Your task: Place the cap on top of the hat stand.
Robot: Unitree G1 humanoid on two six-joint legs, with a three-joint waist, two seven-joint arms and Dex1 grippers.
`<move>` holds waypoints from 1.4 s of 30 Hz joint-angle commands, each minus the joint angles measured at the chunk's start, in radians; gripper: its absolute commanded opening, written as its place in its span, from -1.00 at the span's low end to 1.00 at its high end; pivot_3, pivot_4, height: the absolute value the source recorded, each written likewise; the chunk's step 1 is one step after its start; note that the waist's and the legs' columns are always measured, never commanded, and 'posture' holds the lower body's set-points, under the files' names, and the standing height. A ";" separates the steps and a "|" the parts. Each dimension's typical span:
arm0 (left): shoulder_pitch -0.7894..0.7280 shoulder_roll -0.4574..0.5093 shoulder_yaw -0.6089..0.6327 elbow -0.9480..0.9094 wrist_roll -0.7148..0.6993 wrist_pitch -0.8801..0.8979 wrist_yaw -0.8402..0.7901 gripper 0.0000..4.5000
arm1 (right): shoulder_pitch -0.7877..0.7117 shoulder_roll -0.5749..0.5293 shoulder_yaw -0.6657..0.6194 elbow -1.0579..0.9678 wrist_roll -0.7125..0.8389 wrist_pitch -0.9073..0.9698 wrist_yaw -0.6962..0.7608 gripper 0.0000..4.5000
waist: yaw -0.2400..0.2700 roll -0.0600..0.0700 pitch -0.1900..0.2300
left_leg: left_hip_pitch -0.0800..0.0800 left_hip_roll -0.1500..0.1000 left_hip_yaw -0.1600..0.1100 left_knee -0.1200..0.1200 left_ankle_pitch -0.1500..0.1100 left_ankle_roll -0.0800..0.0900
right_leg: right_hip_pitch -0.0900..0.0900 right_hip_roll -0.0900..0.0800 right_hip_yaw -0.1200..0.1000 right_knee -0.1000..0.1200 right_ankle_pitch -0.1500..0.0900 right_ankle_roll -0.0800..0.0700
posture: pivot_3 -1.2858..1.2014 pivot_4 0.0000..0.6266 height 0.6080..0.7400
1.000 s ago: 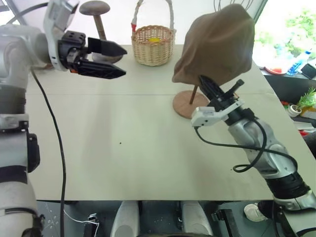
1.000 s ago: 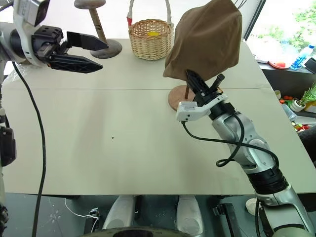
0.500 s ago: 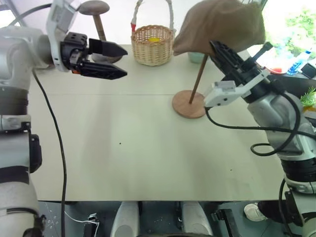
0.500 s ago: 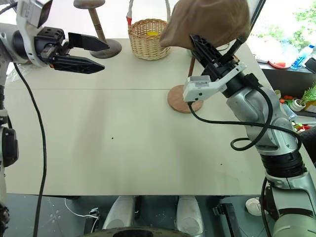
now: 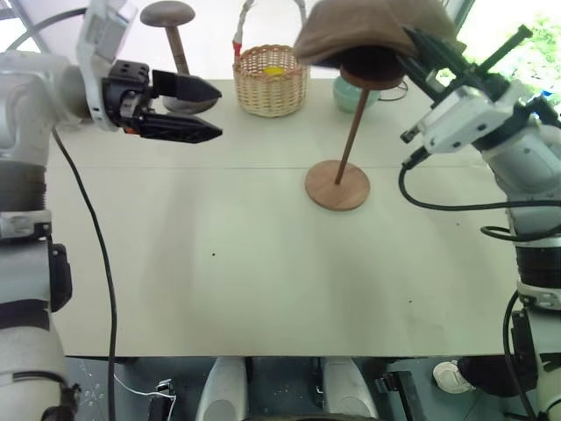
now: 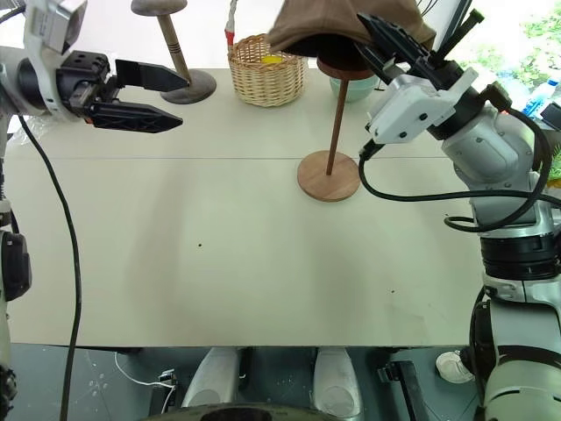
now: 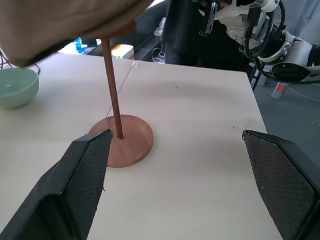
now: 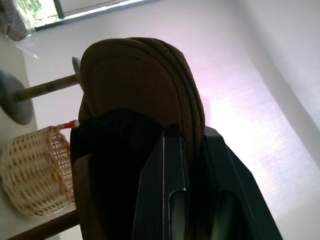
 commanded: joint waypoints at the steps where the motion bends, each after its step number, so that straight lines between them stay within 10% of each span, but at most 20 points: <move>1: -0.020 0.019 0.035 -0.015 0.006 -0.010 0.007 0.93 | -0.051 -0.032 -0.039 0.045 0.067 -0.098 0.053 -0.99 | 0.000 0.000 0.000 | 0.000 0.000 0.000 0.000 0.000 0.000 | 0.000 0.000 0.000 0.000 0.000 0.000 | 0.03 -0.52 0.82; 24: -0.074 -0.018 0.018 0.047 0.053 -0.049 -0.009 0.93 | 0.186 -0.065 -0.104 0.109 0.096 -0.290 0.101 -0.99 | 0.002 0.000 0.000 | 0.000 0.000 0.000 0.000 0.000 0.000 | 0.000 0.000 0.001 0.001 0.001 0.003 | 0.03 -0.52 0.82; 31: -0.082 -0.037 0.017 0.064 0.065 -0.062 -0.011 0.93 | 0.238 -0.066 -0.107 0.049 0.088 -0.257 0.107 0.38 | 0.003 0.000 0.000 | 0.000 0.000 0.000 0.002 0.000 0.000 | 0.001 0.000 0.001 0.001 0.001 0.001 | 0.03 -0.52 0.82; 42: -0.040 -0.015 0.039 0.071 0.063 -0.063 -0.025 0.93 | 0.478 -0.206 -0.273 -0.335 0.213 0.066 0.213 0.38 | 0.007 0.000 0.000 | 0.001 0.000 0.000 0.001 0.000 0.000 | 0.001 0.000 0.001 0.001 0.001 0.002 | 0.03 -0.52 0.82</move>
